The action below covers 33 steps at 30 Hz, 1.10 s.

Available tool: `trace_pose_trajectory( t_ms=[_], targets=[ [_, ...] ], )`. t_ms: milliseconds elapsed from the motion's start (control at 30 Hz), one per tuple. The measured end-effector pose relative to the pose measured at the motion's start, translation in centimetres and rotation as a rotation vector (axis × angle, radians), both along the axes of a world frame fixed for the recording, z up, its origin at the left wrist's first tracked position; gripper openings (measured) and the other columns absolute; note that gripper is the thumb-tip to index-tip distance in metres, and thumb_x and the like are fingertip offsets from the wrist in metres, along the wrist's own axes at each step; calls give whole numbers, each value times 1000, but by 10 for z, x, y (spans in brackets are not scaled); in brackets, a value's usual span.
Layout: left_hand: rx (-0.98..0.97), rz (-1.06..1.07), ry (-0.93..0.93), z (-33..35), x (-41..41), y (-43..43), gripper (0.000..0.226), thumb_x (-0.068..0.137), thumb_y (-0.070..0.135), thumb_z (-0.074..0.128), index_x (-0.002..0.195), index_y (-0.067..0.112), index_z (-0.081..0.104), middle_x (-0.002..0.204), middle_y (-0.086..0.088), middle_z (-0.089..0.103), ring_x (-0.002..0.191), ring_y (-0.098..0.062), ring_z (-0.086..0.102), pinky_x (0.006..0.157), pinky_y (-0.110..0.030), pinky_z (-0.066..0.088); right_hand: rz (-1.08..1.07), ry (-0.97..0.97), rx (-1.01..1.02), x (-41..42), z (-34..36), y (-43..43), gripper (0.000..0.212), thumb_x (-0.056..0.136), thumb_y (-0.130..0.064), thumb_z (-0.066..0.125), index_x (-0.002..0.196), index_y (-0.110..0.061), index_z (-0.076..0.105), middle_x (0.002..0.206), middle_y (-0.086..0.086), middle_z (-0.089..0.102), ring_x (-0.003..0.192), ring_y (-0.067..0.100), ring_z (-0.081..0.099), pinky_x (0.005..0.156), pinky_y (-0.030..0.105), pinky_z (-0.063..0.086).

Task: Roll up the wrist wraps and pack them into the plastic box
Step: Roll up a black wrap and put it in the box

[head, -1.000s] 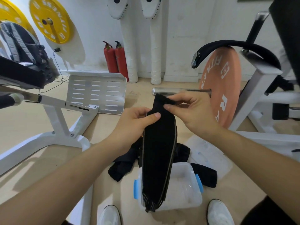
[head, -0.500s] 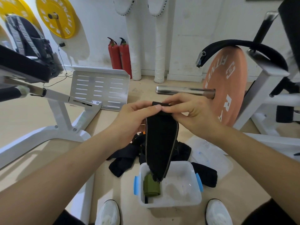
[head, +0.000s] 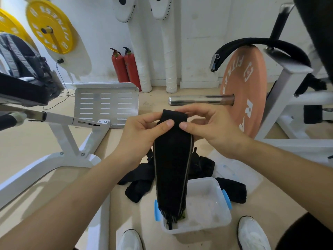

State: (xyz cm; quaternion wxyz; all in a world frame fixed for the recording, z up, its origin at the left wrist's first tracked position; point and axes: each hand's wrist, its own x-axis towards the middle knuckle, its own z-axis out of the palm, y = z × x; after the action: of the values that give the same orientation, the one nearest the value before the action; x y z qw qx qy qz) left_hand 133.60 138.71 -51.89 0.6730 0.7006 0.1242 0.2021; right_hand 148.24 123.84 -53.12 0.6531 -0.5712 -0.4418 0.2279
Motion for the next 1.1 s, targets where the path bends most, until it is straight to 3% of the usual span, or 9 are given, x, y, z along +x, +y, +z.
trace_pose_trajectory(
  t_ms=[133, 267, 333, 467, 567, 700, 867, 1100],
  targets=[
    [50, -27, 97, 3, -2, 1, 27, 95, 14, 66, 121, 16, 73, 101, -10, 80, 94, -24, 78, 72, -36, 64, -39, -9, 16, 0, -2, 1, 29, 87, 4, 72, 115, -3, 72, 103, 18, 74, 87, 34, 76, 72, 35, 62],
    [-54, -92, 170, 6, -4, 6, 27, 98, 34, 63, 118, 21, 76, 108, -13, 77, 97, -30, 73, 78, -39, 59, -69, -159, 50, 3, -2, 2, 28, 81, 10, 75, 104, -6, 77, 99, 12, 77, 96, 36, 71, 94, 43, 58],
    [-75, -82, 177, 6, -3, 6, 32, 92, 37, 69, 118, 19, 76, 112, -16, 76, 100, -35, 72, 82, -40, 59, -56, -227, 41, 3, -3, 1, 28, 80, 12, 75, 103, -5, 78, 100, 12, 76, 97, 33, 70, 97, 48, 55],
    [-57, -54, 159, 3, -3, 6, 29, 88, 12, 74, 117, 13, 74, 105, -14, 78, 100, -32, 74, 89, -44, 59, -15, -302, -49, 3, 1, -4, 31, 80, 11, 75, 102, -10, 78, 106, 8, 74, 103, 25, 70, 84, 56, 58],
    [2, -24, 129, 3, -5, 8, 39, 81, 0, 78, 116, 15, 73, 103, -12, 79, 95, -27, 76, 85, -36, 61, 4, -358, -225, 7, 11, -11, 41, 82, 2, 78, 116, -20, 73, 111, -4, 73, 98, 17, 71, 75, 49, 62],
    [222, 27, 87, 3, -7, 7, 45, 76, 2, 86, 115, 22, 74, 105, 2, 79, 98, -16, 76, 90, -32, 60, 2, -186, -283, 9, 21, -19, 41, 88, -8, 75, 126, -21, 67, 115, 2, 70, 95, 22, 72, 66, 44, 64],
    [450, 60, 9, -2, -4, 3, 42, 76, 7, 88, 106, 34, 75, 99, 10, 77, 95, -15, 74, 86, -35, 63, 141, 58, -335, -1, 15, -14, 26, 96, -13, 65, 121, -11, 68, 111, 8, 72, 102, 18, 72, 70, 43, 64],
    [617, 145, -5, -4, -2, 0, 36, 80, 16, 86, 106, 35, 69, 95, 20, 72, 94, -5, 68, 72, -19, 57, 54, 111, -222, -3, 9, -8, 24, 91, -8, 69, 115, -4, 69, 106, 23, 69, 92, 25, 74, 57, 33, 61]
  ],
)
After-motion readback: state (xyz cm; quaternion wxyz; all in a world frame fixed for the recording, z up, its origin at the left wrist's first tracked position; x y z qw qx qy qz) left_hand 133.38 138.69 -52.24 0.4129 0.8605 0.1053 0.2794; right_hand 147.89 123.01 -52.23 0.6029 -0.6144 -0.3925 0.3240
